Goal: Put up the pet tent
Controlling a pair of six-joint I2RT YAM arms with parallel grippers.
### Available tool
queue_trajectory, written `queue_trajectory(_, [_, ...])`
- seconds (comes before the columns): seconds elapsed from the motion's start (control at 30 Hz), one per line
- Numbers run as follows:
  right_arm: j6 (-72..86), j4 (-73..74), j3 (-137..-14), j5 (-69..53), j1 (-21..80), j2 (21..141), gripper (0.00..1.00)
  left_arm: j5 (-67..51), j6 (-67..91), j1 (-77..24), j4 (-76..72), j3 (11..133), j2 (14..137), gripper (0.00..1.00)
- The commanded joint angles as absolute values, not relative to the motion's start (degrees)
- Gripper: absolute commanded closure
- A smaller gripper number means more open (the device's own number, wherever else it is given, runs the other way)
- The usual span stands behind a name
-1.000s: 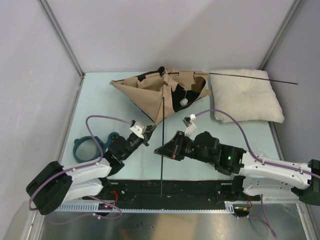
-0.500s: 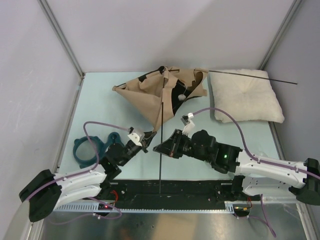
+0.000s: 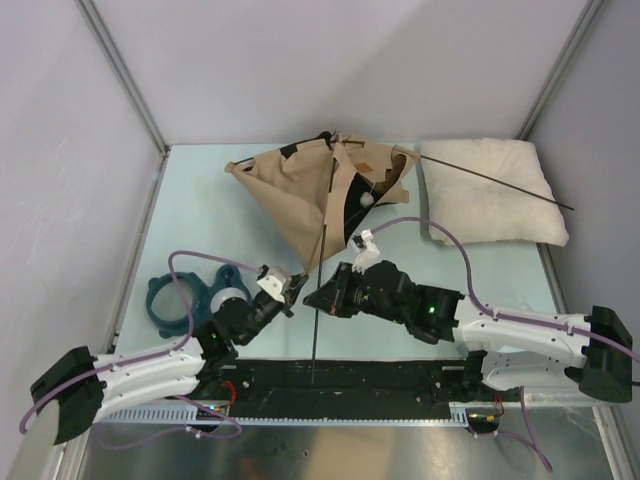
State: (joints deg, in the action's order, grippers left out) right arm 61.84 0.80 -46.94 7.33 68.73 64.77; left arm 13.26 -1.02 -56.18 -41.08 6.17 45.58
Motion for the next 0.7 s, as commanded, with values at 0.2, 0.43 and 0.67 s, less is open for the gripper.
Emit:
queue_trajectory(0.2, [60.91, 10.63, -43.55, 13.14, 70.67, 65.19, 1.00, 17.30, 0.33, -57.63, -37.82, 9.22, 50.39, 1.00])
queue_trajectory(0.43, [59.75, 16.76, -43.08, 10.39, 73.81, 64.99, 0.97, 19.66, 2.92, -57.63, -37.07, 10.15, 51.18, 1.00])
queue_trajectory(0.67, [57.83, 19.68, -42.78, 7.90, 74.62, 64.72, 0.73, 21.24, 3.24, -57.68, -35.48, 13.61, 53.99, 1.00])
